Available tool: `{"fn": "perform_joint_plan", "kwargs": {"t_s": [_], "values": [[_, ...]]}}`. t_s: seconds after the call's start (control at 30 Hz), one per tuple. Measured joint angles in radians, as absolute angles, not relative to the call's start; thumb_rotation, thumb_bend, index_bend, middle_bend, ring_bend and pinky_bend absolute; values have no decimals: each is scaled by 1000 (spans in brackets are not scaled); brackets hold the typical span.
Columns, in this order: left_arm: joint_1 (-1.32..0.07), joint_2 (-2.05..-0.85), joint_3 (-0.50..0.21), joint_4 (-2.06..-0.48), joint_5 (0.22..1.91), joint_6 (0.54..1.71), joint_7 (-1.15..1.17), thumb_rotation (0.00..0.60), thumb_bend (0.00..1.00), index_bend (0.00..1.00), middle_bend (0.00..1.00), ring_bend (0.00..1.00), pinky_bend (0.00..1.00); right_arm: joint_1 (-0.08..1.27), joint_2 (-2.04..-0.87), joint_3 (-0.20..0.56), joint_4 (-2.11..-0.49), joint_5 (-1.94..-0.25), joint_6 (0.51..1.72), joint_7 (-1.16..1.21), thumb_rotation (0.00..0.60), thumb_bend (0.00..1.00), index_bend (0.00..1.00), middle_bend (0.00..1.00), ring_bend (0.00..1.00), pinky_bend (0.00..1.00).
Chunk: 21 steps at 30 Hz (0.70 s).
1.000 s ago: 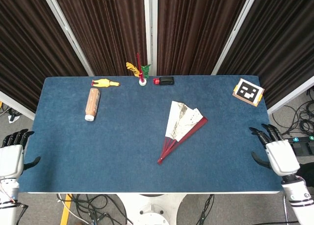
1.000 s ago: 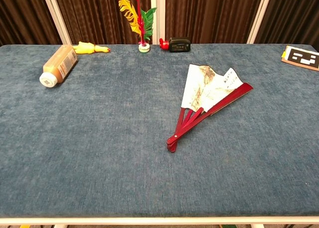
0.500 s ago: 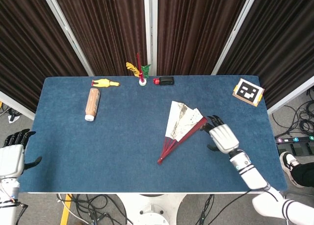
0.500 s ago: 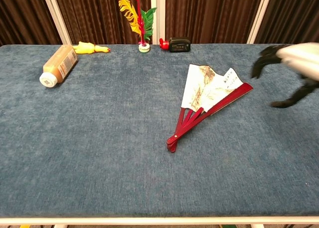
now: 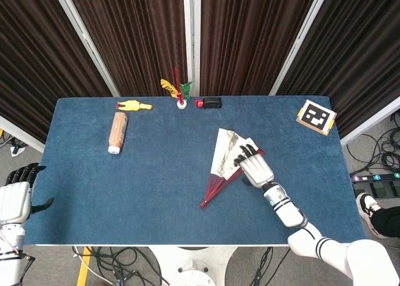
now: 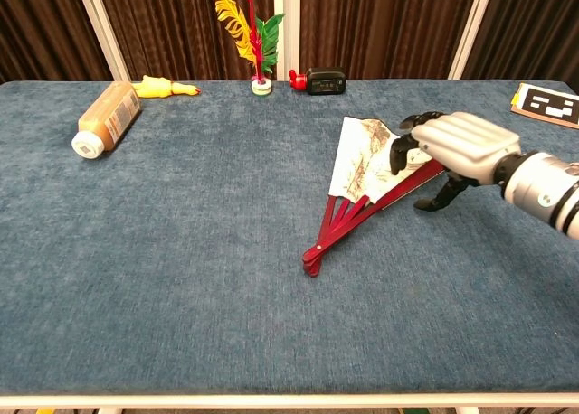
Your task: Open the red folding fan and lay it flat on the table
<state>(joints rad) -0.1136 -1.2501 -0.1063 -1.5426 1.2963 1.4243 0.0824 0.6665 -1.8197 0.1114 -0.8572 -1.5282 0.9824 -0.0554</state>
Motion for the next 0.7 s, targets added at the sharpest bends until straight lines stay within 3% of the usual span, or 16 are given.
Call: {"fn": "perform_joint_plan", "kwargs": {"t_s": [0.17,0.43,0.63,0.7], "values": [[-115,-1258,-109,-1527,1299,1421,68,600,191,285,263,180,169,681,-1881,101,-762,-1540,1003,-26,600,244,464,384,130,108],[-120,-1260,-114,-1512,1310,1420,49,600,179,285,263,179,169,712,-1939,66,-641,-1590,1050,42,600,647,605,487,232,160],[-148,-1264,-131,-1494,1336,1409,16,600,176,285,263,179,171,757,-1888,34,-649,-1646,1070,62,600,860,692,550,286,190],[-161,-1265,-137,-1488,1350,1404,-6,600,176,285,263,180,173,776,-1842,29,-686,-1663,1075,66,600,886,713,563,297,191]]}}
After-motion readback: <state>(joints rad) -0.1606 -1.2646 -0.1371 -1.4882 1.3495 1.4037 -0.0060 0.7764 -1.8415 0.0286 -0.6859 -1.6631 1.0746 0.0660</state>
